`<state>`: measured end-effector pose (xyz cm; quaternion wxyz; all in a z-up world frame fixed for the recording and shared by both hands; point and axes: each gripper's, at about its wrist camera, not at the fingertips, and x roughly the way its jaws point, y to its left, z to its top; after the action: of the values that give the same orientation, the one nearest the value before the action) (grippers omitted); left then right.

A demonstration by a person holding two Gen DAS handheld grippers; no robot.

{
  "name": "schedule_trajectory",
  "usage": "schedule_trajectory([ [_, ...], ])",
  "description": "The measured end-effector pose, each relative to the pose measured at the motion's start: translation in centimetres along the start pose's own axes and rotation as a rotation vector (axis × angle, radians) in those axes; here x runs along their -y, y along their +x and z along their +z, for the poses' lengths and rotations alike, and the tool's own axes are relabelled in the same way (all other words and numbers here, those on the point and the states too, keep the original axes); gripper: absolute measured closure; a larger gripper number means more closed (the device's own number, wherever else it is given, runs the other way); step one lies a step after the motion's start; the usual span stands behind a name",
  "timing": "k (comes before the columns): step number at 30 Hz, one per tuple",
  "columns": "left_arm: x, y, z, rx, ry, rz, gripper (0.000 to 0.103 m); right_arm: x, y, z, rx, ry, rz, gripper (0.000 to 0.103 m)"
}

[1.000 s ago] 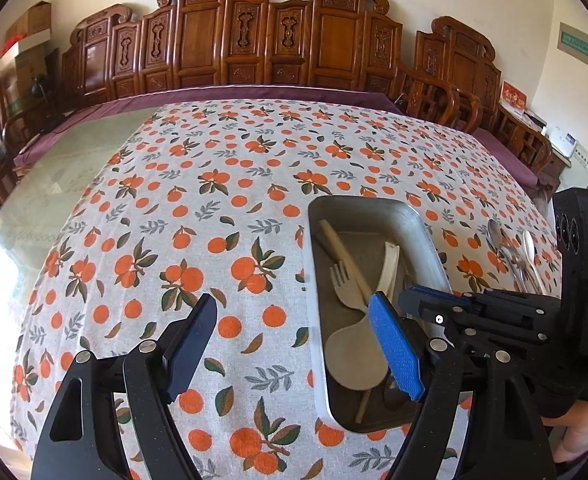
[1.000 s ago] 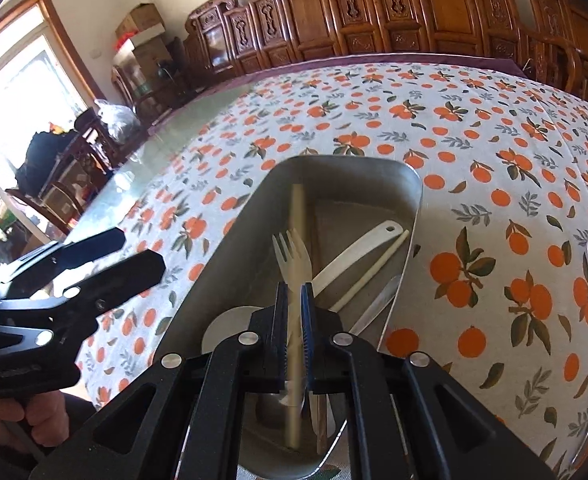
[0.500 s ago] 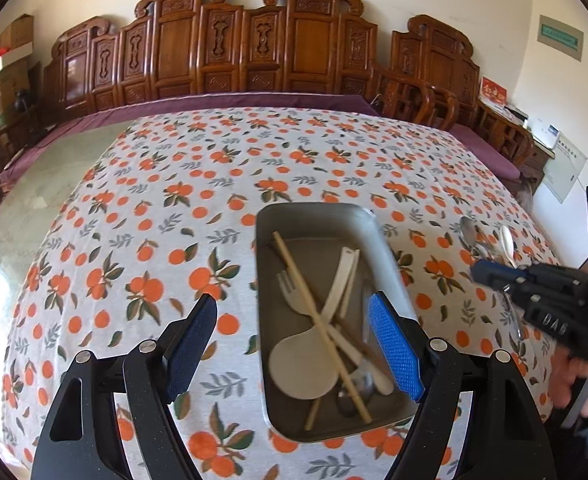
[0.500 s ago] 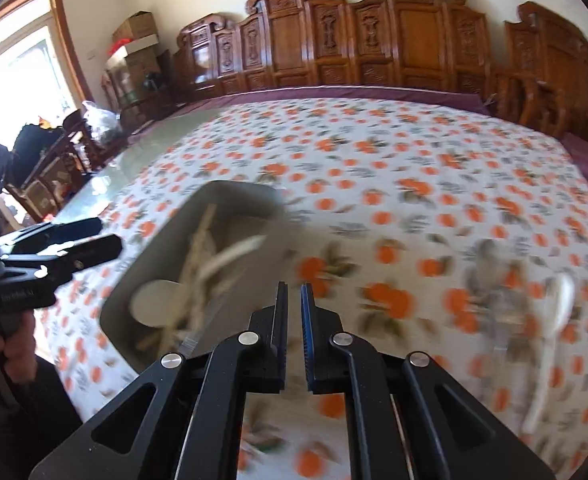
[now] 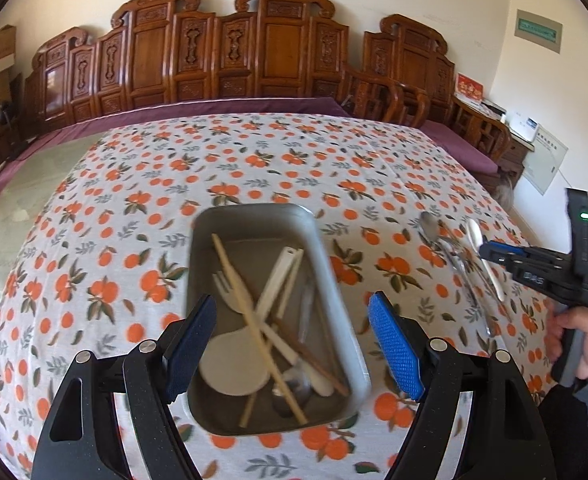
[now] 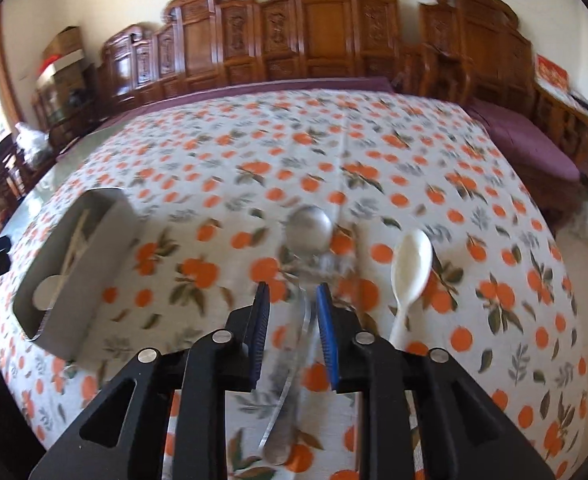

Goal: Organize utensils
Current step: 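Grasp a metal fork from the pile with the right tool, then grasp a metal spoon with the left tool while the right tool holds the fork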

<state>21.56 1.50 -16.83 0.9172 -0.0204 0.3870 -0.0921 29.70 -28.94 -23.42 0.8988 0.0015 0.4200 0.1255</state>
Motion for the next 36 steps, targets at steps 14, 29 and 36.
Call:
schedule_trajectory([
  [14,4.4,0.9,-1.2,-0.023,0.078,-0.024,0.028,0.8,3.7,-2.0,-0.117,0.031,-0.046,0.078],
  [29,8.0,0.8,-1.4,-0.047,0.11,-0.047,0.028,1.4,4.2,-1.3,-0.112,0.026,-0.049,0.095],
  [36,10.7,2.7,-0.3,-0.058,0.149,-0.043,0.028,3.0,1.4,-0.3,-0.018,0.061,-0.015,0.095],
])
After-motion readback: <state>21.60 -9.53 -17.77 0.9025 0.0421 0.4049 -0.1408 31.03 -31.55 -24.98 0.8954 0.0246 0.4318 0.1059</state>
